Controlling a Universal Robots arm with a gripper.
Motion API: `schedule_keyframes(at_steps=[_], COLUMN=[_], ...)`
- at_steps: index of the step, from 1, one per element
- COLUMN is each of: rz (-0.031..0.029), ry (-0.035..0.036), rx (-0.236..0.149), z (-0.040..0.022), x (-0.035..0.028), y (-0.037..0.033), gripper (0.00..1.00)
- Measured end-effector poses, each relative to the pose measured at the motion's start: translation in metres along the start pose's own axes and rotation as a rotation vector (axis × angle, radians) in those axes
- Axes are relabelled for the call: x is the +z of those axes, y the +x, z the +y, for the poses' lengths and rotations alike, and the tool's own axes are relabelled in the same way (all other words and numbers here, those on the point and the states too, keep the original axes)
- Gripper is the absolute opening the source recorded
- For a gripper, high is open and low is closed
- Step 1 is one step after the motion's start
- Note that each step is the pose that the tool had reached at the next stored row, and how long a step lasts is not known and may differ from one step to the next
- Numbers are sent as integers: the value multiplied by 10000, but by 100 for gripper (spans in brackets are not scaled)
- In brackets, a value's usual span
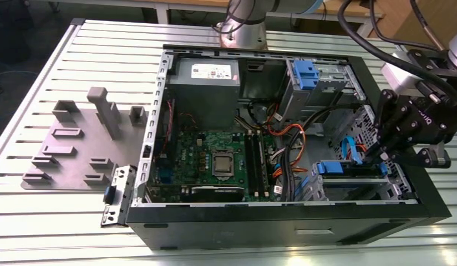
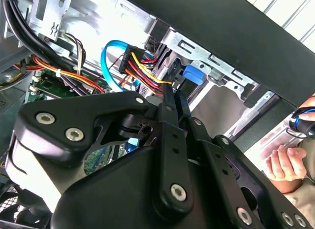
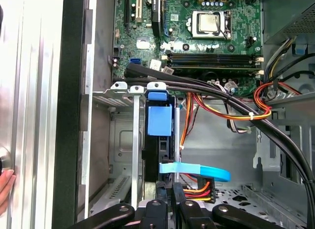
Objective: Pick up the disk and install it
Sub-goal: 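Insert the second disk wire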
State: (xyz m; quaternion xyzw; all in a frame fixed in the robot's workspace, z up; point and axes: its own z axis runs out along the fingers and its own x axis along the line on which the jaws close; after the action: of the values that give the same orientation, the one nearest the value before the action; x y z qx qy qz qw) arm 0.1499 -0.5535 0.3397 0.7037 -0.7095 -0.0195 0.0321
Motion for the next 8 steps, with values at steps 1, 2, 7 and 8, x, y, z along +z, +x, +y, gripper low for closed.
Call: schedule_keyframes(at_steps=[1,2,7,8], rz=[1,-1,3,-1], ry=[0,0,1,0], rx=[0,0,1,1], z=[0,1,1,1], x=[2,7,18,19], y=[0,0,0,0], gripper=[16,16,16,16])
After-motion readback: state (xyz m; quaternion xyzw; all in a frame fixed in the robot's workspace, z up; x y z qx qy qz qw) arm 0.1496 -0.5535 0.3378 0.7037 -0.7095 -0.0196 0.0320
